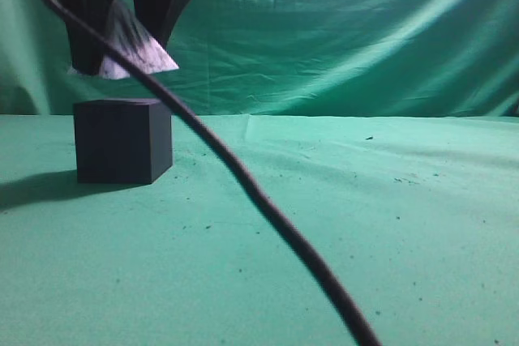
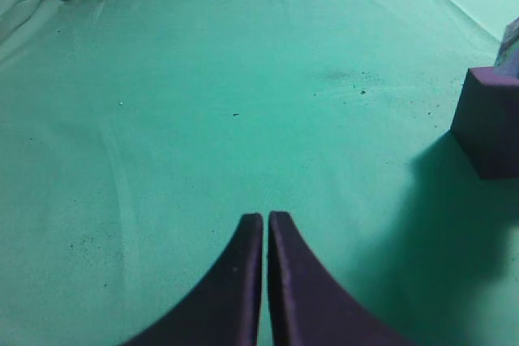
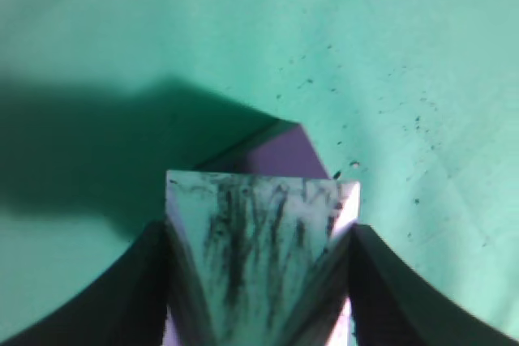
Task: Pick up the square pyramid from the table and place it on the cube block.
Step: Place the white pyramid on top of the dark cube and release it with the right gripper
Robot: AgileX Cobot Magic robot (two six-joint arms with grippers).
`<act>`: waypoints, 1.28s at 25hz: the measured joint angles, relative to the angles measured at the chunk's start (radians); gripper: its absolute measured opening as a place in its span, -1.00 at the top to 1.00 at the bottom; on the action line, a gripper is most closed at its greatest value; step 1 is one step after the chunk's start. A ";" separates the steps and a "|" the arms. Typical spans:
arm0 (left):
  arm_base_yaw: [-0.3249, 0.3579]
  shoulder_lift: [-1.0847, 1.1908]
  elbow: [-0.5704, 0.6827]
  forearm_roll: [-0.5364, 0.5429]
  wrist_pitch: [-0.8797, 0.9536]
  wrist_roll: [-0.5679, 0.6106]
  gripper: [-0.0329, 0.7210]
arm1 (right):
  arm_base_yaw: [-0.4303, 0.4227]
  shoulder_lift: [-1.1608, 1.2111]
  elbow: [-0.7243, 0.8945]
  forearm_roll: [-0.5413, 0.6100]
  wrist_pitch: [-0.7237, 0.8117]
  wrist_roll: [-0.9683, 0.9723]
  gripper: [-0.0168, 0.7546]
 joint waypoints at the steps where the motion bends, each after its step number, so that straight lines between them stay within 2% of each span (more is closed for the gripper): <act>1: 0.000 0.000 0.000 0.000 0.000 0.000 0.91 | 0.000 0.011 -0.002 -0.007 -0.002 0.000 -0.11; 11: 0.000 0.000 0.000 0.000 -0.002 0.000 0.91 | 0.000 0.050 -0.008 -0.007 -0.049 0.007 -0.11; 15: 0.000 0.000 0.000 0.000 -0.002 0.000 0.91 | 0.000 0.053 -0.008 -0.004 -0.028 0.041 -0.61; 17: 0.000 0.000 0.000 0.000 -0.002 0.000 0.91 | 0.000 0.053 -0.008 -0.004 -0.016 0.045 -0.76; 23: 0.000 0.000 0.000 0.000 -0.002 0.000 0.91 | 0.000 -0.030 -0.008 -0.004 0.010 0.047 -0.72; 27: 0.000 0.000 0.000 0.000 -0.002 0.000 0.91 | 0.000 -0.131 -0.008 -0.004 0.030 0.048 -0.20; 29: 0.000 0.000 0.000 0.000 -0.002 0.000 0.91 | 0.000 -0.193 -0.008 -0.004 0.035 0.058 0.15; 31: 0.000 0.000 0.000 0.000 -0.002 0.000 0.91 | 0.000 -0.258 -0.008 0.008 0.039 0.081 0.60; 32: 0.000 0.000 0.000 0.000 -0.002 0.000 0.91 | 0.000 -0.296 -0.008 0.019 0.041 0.091 0.72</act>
